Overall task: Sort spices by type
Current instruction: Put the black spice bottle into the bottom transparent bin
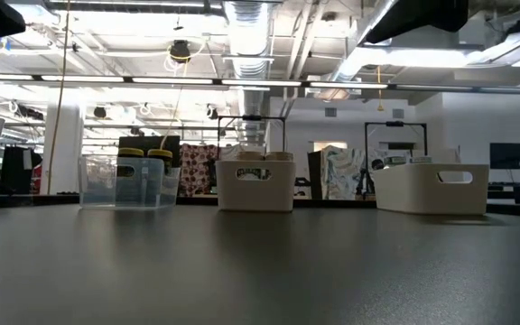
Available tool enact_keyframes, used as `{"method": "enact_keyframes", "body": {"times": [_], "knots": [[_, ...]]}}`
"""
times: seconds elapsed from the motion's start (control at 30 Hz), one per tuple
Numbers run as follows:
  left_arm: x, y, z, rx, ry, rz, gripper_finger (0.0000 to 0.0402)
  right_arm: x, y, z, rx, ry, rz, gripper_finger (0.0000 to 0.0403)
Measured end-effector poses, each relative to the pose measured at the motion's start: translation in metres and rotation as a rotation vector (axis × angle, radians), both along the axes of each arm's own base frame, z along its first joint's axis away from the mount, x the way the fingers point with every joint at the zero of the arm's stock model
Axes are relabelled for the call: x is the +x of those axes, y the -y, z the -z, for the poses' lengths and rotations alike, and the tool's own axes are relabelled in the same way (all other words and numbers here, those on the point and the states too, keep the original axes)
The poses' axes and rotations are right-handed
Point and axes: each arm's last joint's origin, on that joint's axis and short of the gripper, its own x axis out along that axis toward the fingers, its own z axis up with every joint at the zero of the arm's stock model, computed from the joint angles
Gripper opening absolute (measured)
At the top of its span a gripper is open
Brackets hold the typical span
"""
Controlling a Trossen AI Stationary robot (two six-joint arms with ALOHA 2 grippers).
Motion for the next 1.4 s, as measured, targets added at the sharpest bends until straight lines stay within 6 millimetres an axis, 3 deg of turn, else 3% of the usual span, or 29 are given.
{"method": "enact_keyframes", "body": {"times": [1.4], "knots": [[0.0004,-0.0008,-0.0002,-0.017,0.018,-0.108,0.0212,0.0007,-0.0005,-0.0007,0.008,0.01,-0.001,0.0364]]}}
